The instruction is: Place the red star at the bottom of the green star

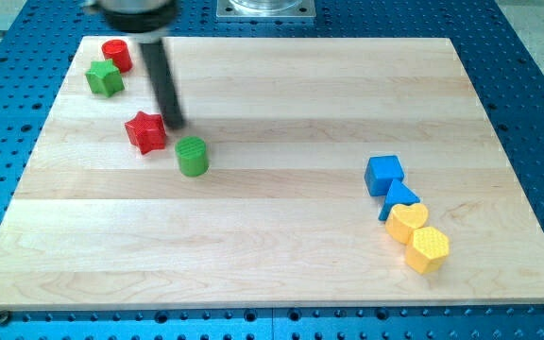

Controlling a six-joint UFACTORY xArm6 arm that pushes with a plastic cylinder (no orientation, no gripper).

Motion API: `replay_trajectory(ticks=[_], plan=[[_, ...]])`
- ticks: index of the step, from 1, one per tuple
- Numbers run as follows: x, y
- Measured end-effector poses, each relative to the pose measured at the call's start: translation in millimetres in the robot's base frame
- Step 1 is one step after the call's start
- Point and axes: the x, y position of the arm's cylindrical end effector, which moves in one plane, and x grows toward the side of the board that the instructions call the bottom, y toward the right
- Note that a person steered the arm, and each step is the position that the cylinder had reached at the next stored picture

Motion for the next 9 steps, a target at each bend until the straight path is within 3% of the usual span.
replay_trajectory(ticks=[1, 2, 3, 4, 6, 7, 8, 9], plan=[[31, -3], [44, -76], [28, -118], [52, -113], [31, -155], [54, -169], [35, -208], [11, -207]])
